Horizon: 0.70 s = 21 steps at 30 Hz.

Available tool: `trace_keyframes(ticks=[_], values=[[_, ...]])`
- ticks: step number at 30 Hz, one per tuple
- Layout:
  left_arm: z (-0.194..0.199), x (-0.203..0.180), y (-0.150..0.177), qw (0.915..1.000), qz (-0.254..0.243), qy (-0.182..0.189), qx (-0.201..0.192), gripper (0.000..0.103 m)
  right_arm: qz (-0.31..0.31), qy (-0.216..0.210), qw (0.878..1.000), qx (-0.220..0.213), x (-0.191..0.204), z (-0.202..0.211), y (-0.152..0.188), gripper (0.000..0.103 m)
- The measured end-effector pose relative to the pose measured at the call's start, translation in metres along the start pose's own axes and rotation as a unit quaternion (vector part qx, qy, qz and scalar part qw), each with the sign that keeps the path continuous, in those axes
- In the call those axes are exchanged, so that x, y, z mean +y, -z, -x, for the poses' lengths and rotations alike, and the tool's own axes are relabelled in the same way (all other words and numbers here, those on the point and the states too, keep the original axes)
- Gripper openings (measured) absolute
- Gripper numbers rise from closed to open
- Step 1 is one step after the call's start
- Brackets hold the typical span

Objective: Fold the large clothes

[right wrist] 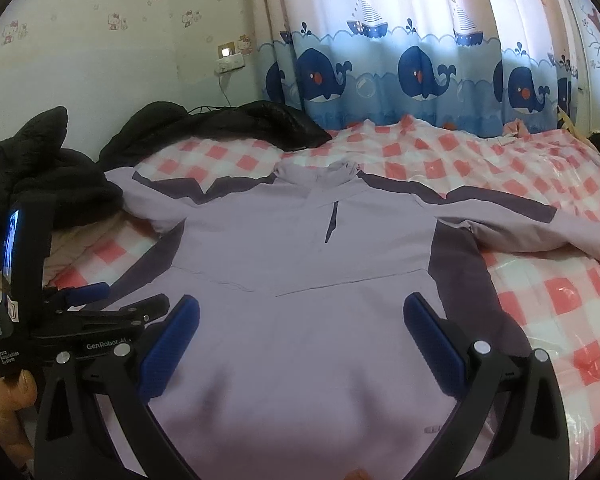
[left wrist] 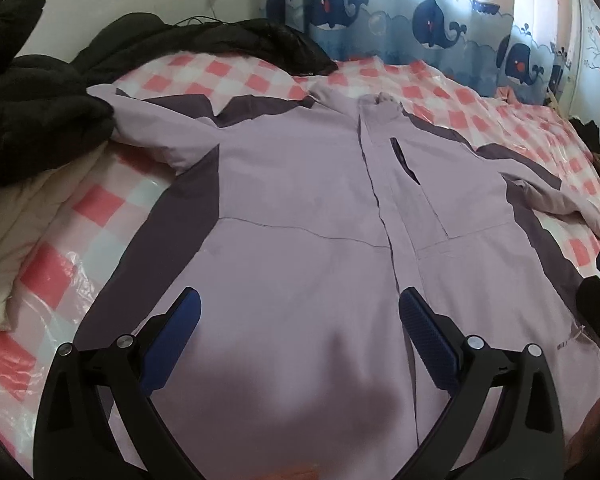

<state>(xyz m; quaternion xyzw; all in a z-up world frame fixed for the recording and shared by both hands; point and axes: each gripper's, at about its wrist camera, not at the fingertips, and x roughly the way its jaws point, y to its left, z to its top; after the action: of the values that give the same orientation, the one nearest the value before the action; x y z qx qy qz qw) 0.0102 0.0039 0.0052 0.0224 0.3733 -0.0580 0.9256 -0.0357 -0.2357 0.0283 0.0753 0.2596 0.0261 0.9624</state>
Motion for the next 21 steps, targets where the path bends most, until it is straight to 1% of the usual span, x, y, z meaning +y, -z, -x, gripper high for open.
trace_keyframes(ticks=[9,21], values=[[0.0082,-0.0064,0.0015,0.9994,-0.02,-0.019,-0.02,0.095,0.002,-0.003,1.0,0.007,0.0003,-0.003,0.002,0.098],[0.0108,-0.004,0.0011,0.9993,-0.017,-0.021,-0.024,0.095,0.0,-0.008,1.0,0.006,0.0006,-0.0025,0.0022,0.098]])
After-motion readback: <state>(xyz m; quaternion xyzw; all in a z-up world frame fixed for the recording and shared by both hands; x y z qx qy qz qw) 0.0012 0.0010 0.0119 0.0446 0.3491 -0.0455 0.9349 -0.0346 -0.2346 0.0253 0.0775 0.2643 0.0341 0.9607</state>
